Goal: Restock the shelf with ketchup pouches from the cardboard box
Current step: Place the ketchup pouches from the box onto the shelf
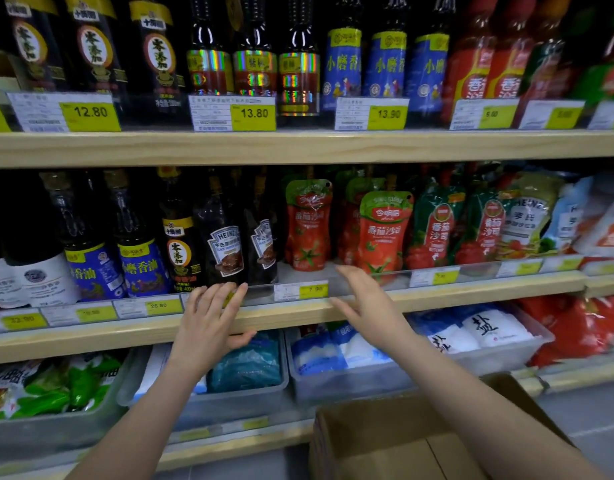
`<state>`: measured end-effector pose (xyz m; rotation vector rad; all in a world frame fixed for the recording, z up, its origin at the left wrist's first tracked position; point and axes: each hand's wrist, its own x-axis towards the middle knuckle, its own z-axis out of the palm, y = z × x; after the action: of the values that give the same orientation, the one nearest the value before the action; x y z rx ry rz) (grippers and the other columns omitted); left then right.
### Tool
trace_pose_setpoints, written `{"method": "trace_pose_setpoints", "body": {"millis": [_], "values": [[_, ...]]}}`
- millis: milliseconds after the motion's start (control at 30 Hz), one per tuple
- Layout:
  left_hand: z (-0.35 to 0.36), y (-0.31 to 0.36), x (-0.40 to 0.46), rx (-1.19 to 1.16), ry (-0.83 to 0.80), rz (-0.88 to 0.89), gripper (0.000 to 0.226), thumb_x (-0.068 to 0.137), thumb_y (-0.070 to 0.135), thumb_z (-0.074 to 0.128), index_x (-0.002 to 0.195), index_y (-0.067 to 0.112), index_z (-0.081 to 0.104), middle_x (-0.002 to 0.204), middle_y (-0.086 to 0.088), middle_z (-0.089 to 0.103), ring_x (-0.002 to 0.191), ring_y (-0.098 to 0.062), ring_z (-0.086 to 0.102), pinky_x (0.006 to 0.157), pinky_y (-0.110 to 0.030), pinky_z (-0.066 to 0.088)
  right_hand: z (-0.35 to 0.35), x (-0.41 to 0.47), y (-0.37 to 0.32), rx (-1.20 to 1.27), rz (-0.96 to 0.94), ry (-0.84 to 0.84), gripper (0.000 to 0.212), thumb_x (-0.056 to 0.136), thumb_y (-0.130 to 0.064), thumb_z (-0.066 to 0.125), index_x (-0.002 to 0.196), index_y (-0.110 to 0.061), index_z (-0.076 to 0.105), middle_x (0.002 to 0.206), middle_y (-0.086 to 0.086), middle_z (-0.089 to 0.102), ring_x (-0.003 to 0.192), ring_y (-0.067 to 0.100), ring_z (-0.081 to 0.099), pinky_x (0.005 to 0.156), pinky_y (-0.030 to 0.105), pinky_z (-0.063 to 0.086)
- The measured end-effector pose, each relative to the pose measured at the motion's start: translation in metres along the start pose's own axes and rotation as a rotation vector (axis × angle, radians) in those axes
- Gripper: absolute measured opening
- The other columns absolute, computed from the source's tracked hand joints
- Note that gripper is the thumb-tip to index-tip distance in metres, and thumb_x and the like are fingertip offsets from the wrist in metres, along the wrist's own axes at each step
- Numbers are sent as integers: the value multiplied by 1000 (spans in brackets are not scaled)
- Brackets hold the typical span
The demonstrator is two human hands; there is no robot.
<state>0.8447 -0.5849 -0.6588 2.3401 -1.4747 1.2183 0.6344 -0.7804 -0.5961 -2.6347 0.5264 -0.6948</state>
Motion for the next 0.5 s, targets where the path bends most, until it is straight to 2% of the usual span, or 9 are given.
{"method": "trace_pose_setpoints", "body": {"millis": [100,167,233,367,433,500], "values": [[-4,14,-2,-60,-79,-117,79,87,67,20,129,5,46,122,-17,52,115,-32,44,106,-48,28,-10,-54,40,-59,62,-32,54,92,-38,49,141,-24,32,146,-4,34,134,13,32,110,29,32],[-8,37,-2,-124,-73,-183,78,88,66,22,129,3,44,128,-17,48,118,-32,42,110,-50,22,-14,-87,73,-85,153,-54,54,92,-38,50,141,-24,32,146,-4,35,134,12,32,110,28,30],[-12,72,-2,-210,-32,-166,70,90,60,24,128,5,43,132,-13,42,119,-30,40,111,-48,18,-18,-113,99,-130,217,-68,54,90,-38,52,140,-25,33,145,-2,37,133,13,33,108,27,30],[-16,158,-17,-508,-1,86,48,90,43,40,125,11,45,131,-9,41,119,-27,41,105,-43,29,-15,-139,130,-191,283,-89,54,89,-33,56,138,-24,36,141,1,42,129,17,40,105,31,36],[-10,187,-38,-580,-132,237,46,83,42,50,121,16,50,133,-8,48,121,-24,44,104,-40,31,-5,-146,135,-204,278,-111,53,89,-35,54,138,-23,37,141,1,43,127,18,42,104,31,38],[1,196,-63,-578,-346,313,49,80,48,51,121,21,51,134,-6,51,124,-22,44,105,-37,28,9,-151,136,-196,232,-132,52,90,-36,53,137,-21,39,140,1,44,127,18,43,104,31,38]]}}
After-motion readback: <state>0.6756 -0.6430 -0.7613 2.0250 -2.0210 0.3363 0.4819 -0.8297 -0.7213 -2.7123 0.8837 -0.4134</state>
